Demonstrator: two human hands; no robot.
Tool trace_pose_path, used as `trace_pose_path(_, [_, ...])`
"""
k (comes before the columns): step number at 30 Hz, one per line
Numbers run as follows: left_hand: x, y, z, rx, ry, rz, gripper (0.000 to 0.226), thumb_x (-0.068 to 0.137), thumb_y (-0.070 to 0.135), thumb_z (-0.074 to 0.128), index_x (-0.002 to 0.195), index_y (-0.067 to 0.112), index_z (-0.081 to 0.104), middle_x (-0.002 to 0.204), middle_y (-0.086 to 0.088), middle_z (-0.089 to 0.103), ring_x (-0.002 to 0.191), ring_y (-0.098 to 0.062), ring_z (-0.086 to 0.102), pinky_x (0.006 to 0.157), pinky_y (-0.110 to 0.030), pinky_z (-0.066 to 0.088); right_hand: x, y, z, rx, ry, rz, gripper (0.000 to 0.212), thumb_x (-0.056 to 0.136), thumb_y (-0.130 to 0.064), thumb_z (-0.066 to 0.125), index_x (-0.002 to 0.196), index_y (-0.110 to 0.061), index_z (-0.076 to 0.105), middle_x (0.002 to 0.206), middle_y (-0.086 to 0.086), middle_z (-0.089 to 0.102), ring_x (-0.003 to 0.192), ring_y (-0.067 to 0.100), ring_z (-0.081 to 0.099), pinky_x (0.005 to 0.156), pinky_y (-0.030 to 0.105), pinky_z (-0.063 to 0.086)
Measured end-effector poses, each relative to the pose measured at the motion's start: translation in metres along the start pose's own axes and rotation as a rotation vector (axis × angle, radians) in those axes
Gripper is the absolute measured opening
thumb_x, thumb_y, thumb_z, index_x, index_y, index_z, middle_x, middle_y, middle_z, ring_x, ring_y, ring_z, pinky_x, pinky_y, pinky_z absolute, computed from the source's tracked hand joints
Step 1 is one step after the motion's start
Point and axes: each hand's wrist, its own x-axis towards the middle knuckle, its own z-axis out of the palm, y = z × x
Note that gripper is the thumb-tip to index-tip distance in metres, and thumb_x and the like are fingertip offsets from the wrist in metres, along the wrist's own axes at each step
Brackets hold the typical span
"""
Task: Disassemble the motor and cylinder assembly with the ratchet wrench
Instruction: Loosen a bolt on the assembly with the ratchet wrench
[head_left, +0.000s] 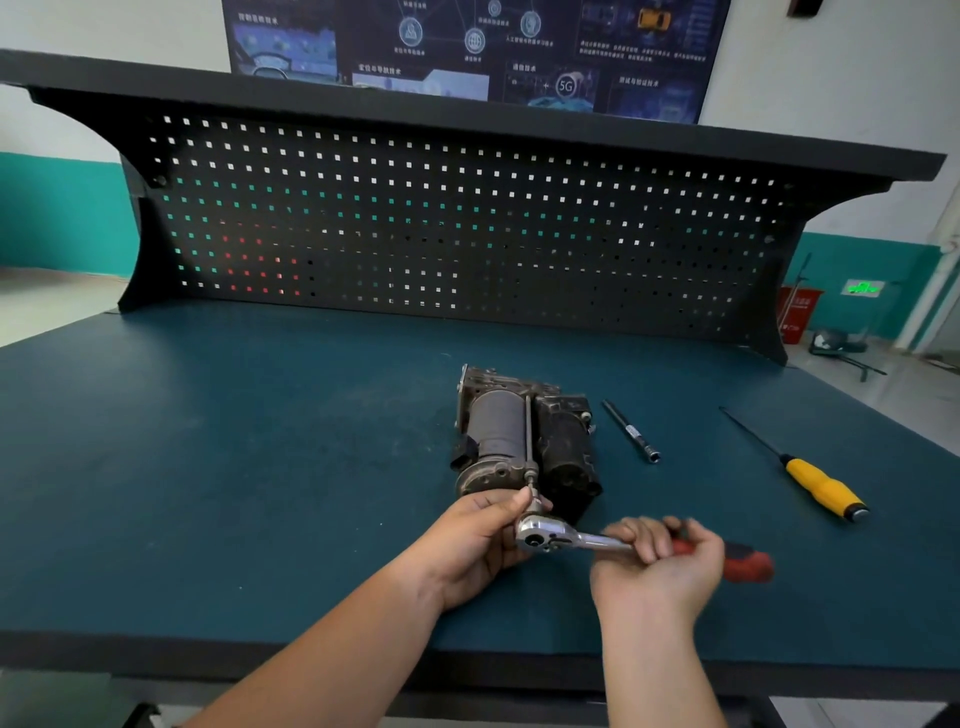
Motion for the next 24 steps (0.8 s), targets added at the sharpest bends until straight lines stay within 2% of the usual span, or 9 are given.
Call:
trace_pose_path(3, [0.001, -0.001, -0.001, -0.001, -0.004, -0.012, 0.022, 0.074, 0.031, 0.062, 0.069, 0.016, 0.077, 0.070, -0.002, 0.072, 0.063, -0.009, 0.067, 0.057, -0.021, 0.053, 0.001, 0.004, -0.006, 0.071, 0.049, -0.005, 0.023, 0.084, -0.020, 0.041, 0.063, -0.020, 0.032, 0.040, -0.008, 0.021, 0.033, 0.009, 0.022, 0.040, 0.018, 0.026])
trace_pose_path(5, [0.001, -0.001, -0.002, -0.010, 0.003, -0.029, 0.022, 0.074, 0.031, 0.062, 0.070, 0.016, 0.077, 0.071, -0.002, 0.072, 0.063, -0.009, 0.068, 0.058, -0.021, 0.054, -0.001, 0.004, -0.002, 0.066, 0.011, -0.047, 0.018, 0.075, -0.019, 0.045, 0.061, -0.021, 0.034, 0.041, -0.008, 0.021, 0.034, 0.008, 0.020, 0.040, 0.019, 0.025])
trace_pose_path(7, [0.002, -0.001, -0.003, -0.026, 0.004, -0.046, 0.021, 0.074, 0.029, 0.062, 0.070, 0.016, 0.077, 0.071, -0.003, 0.072, 0.064, -0.010, 0.068, 0.058, -0.023, 0.055, -0.004, 0.002, 0.008, -0.004, -0.060, -0.110, 0.019, 0.074, -0.017, 0.046, 0.060, -0.021, 0.033, 0.042, -0.009, 0.020, 0.036, 0.008, 0.018, 0.040, 0.018, 0.023])
trace_pose_path(11, [0.004, -0.001, -0.005, -0.087, 0.016, -0.074, 0.015, 0.070, 0.024, 0.065, 0.063, 0.014, 0.073, 0.071, -0.004, 0.072, 0.062, -0.013, 0.069, 0.055, -0.023, 0.055, -0.014, 0.010, 0.041, -0.298, -0.238, -0.268, 0.030, 0.088, -0.010, 0.045, 0.064, -0.021, 0.031, 0.043, -0.010, 0.024, 0.038, 0.007, 0.021, 0.039, 0.019, 0.024])
trace_pose_path(14, [0.005, -0.001, -0.005, -0.096, 0.013, -0.088, 0.013, 0.071, 0.026, 0.065, 0.073, 0.014, 0.070, 0.074, -0.005, 0.072, 0.064, -0.013, 0.070, 0.057, -0.024, 0.056, -0.021, 0.024, 0.058, -0.538, -0.402, -0.371, 0.028, 0.088, -0.003, 0.052, 0.068, -0.019, 0.042, 0.042, -0.012, 0.033, 0.036, 0.004, 0.029, 0.039, 0.018, 0.027])
trace_pose_path(16, [0.006, -0.001, -0.005, -0.107, -0.004, -0.086, 0.017, 0.078, 0.025, 0.062, 0.072, 0.013, 0.074, 0.074, -0.005, 0.073, 0.066, -0.013, 0.070, 0.063, -0.026, 0.058, -0.024, 0.034, 0.065, -0.760, -0.538, -0.427, 0.025, 0.086, -0.007, 0.060, 0.069, -0.020, 0.049, 0.045, -0.013, 0.041, 0.040, 0.004, 0.036, 0.044, 0.020, 0.032])
trace_pose_path(19, [0.006, -0.002, -0.007, -0.096, -0.034, -0.072, 0.031, 0.087, 0.012, 0.056, 0.062, 0.013, 0.074, 0.063, -0.003, 0.069, 0.058, -0.012, 0.067, 0.057, -0.025, 0.056, -0.029, 0.051, 0.069, -1.061, -0.747, -0.572, 0.028, 0.084, -0.013, 0.066, 0.065, -0.023, 0.048, 0.044, -0.014, 0.046, 0.041, -0.001, 0.040, 0.045, 0.014, 0.035])
trace_pose_path(21, [0.005, -0.002, -0.008, -0.085, -0.035, -0.066, 0.034, 0.089, 0.002, 0.052, 0.064, 0.011, 0.072, 0.064, -0.004, 0.067, 0.057, -0.014, 0.066, 0.055, -0.025, 0.054, -0.033, 0.063, 0.068, -1.189, -0.855, -0.643, 0.030, 0.085, -0.019, 0.066, 0.063, -0.024, 0.045, 0.046, -0.014, 0.047, 0.042, 0.001, 0.042, 0.045, 0.015, 0.034])
trace_pose_path(24, [0.005, 0.000, -0.007, -0.073, -0.054, -0.050, 0.035, 0.092, 0.001, 0.049, 0.067, 0.013, 0.069, 0.065, -0.004, 0.065, 0.058, -0.013, 0.064, 0.056, -0.026, 0.052, -0.036, 0.069, 0.066, -1.275, -0.915, -0.652, 0.031, 0.085, -0.029, 0.065, 0.063, -0.027, 0.044, 0.048, -0.015, 0.047, 0.046, 0.002, 0.043, 0.048, 0.016, 0.034])
